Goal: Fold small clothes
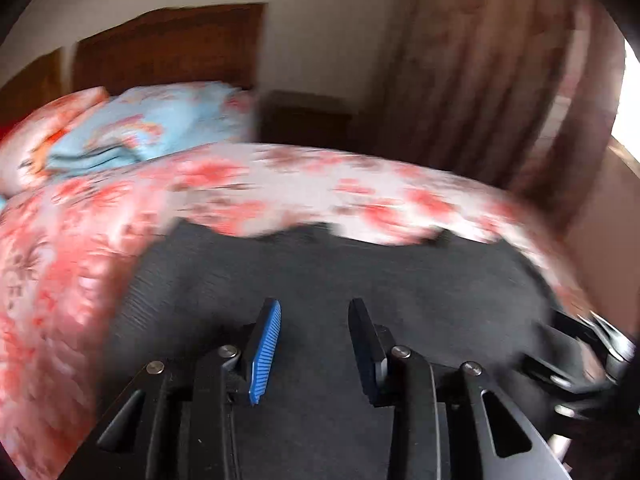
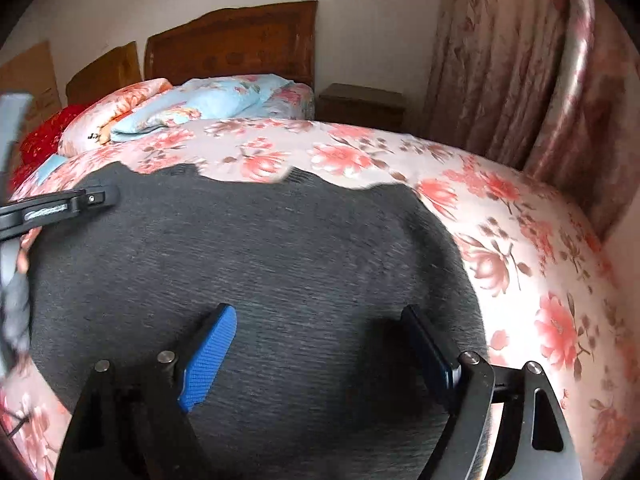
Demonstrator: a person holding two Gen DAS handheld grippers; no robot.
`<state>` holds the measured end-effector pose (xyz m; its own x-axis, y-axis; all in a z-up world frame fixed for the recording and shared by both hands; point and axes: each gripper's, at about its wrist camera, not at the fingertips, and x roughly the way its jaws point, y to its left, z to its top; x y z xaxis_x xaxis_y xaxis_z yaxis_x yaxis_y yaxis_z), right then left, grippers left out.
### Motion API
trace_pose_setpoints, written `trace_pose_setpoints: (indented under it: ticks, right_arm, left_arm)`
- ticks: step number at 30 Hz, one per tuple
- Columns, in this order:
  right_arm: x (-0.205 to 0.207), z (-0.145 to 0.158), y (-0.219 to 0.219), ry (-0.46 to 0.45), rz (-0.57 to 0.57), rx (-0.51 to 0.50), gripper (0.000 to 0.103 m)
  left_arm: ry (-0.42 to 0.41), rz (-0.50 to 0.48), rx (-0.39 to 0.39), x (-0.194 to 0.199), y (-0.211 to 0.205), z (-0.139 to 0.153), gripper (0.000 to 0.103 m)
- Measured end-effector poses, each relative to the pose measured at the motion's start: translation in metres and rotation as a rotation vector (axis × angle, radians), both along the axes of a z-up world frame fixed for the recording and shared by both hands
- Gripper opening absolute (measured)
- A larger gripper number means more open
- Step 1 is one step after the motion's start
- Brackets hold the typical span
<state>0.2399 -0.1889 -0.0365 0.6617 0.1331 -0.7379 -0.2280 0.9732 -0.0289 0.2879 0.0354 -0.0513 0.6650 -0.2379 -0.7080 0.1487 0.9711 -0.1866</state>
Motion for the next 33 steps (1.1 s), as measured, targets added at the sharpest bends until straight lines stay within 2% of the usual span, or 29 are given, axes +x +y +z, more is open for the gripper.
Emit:
trace_pose_setpoints:
  ticks: [2,3,4,6,9,14,16,18,20,23,25,27,29,30,31,32,33]
  right_arm:
    - [-0.006,0.005,0.012,-0.026,0.049,0.02,0.103]
    - [-0.007,0.005,0.018,-0.032,0.071,0.015,0.103]
    - [-0.006,0.003,0.026,-0.033,0.094,-0.001,0.103]
    - [-0.004,-0.007,0.036,-0.014,0.113,-0.046,0.103]
    - [-0.001,-0.012,0.021,0.01,0.088,0.031,0.103]
    - [-0.001,-0.008,-0.009,0.008,0.041,0.022,0.103]
    - [-0.003,-0.007,-0.018,0.009,0.039,0.023,0.103]
    - [-0.002,-0.004,-0.019,0.027,0.037,0.006,0.103]
    - [0.003,0.001,-0.01,0.053,0.032,-0.028,0.103]
    - [0.021,0.018,0.011,0.027,0.079,-0.031,0.103]
    - [0.035,0.027,0.029,0.007,0.119,-0.052,0.103]
    - [0.055,0.028,0.053,0.018,0.18,-0.074,0.103]
    - [0.07,0.019,0.074,0.036,0.232,-0.138,0.103]
    - [0.074,0.013,0.08,0.04,0.252,-0.165,0.103]
    - [0.081,-0.001,0.086,0.06,0.257,-0.215,0.103]
    - [0.086,-0.014,0.084,0.089,0.246,-0.239,0.103]
    - [0.089,-0.015,0.075,0.093,0.235,-0.175,0.103]
  left_arm:
    - [-0.01,-0.075,0.001,-0.016,-0.015,-0.001,0.037]
    - [0.015,-0.131,0.021,-0.023,-0.026,-0.01,0.037]
    - [0.035,-0.147,0.054,-0.026,-0.031,-0.018,0.037]
    - [-0.069,-0.178,0.114,-0.041,-0.034,-0.025,0.038]
    - [-0.055,-0.179,0.065,-0.041,-0.021,-0.023,0.039]
    - [-0.012,-0.109,0.014,-0.039,0.012,-0.021,0.038]
    - [0.013,-0.084,-0.034,-0.039,0.026,-0.02,0.037]
    - [0.057,-0.054,-0.065,-0.033,0.035,-0.017,0.035]
    - [0.065,0.017,-0.052,-0.02,0.04,-0.006,0.034]
    - [-0.012,0.036,-0.036,0.006,0.038,0.018,0.035]
    - [-0.043,0.031,0.017,0.032,0.028,0.024,0.035]
    - [-0.017,0.017,0.091,0.061,0.019,0.014,0.035]
    - [0.024,0.013,0.139,0.079,0.015,-0.005,0.035]
    - [0.097,0.012,0.137,0.09,0.017,-0.026,0.035]
    - [0.139,0.011,0.123,0.092,0.02,-0.031,0.035]
    - [0.104,0.018,0.099,0.09,0.024,-0.025,0.035]
    - [0.114,0.023,0.077,0.091,0.027,-0.028,0.035]
